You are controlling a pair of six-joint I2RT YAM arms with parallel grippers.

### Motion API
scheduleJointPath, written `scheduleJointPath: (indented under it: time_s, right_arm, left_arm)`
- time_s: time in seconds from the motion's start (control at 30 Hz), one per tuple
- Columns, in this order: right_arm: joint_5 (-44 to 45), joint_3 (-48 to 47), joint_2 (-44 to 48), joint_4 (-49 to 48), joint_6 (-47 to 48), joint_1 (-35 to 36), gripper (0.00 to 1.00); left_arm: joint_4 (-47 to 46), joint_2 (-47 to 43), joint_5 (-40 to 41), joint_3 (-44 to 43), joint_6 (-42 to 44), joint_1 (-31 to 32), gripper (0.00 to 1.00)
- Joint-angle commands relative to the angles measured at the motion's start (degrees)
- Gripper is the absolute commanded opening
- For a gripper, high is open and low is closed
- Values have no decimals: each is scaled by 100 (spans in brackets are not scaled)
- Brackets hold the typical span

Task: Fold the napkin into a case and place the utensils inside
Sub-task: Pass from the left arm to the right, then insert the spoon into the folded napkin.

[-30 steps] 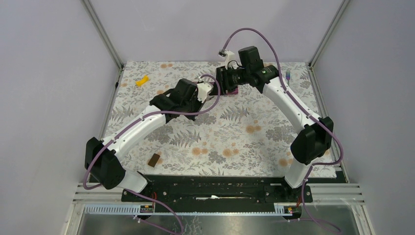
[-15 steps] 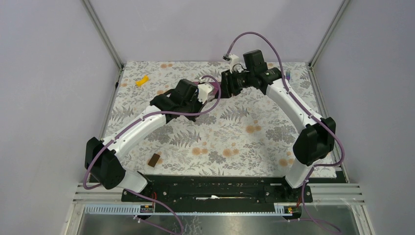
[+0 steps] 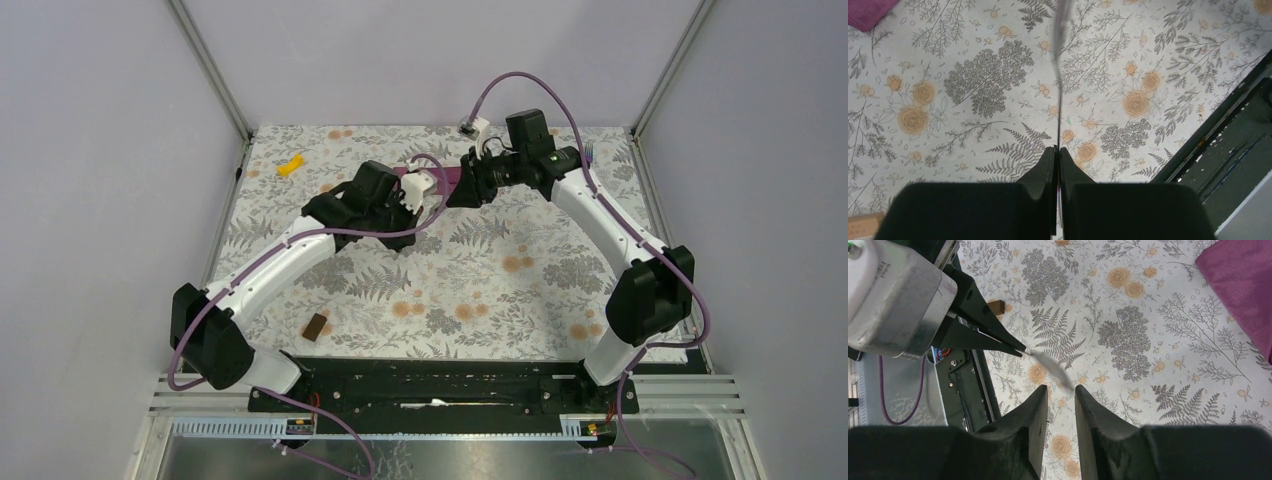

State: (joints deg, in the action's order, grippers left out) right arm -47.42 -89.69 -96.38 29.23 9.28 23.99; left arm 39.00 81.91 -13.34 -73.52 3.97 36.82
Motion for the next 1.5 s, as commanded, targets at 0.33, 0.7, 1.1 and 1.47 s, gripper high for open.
scheduleJointPath:
  time_s: [0.33,0.7,1.1,1.47]
  right_arm:
    - [-710,140,273,-489,15,-204,41]
    - [-1033,121,202,-498,24,-202,0]
    - [910,222,-1150,-1844,-2580,-1735,0]
    - [1544,-1361,-2907,-1675,-2885,-2108,0]
  left_arm:
    - [-369,-344,-675,56,-11,-49,0]
    - [-380,-356,-718,-24,-106,-123,0]
    - [-2307,656,-1345,338,-3373,-2109,52]
    - [-4242,3236,-844,-699,-4751,-2290,22]
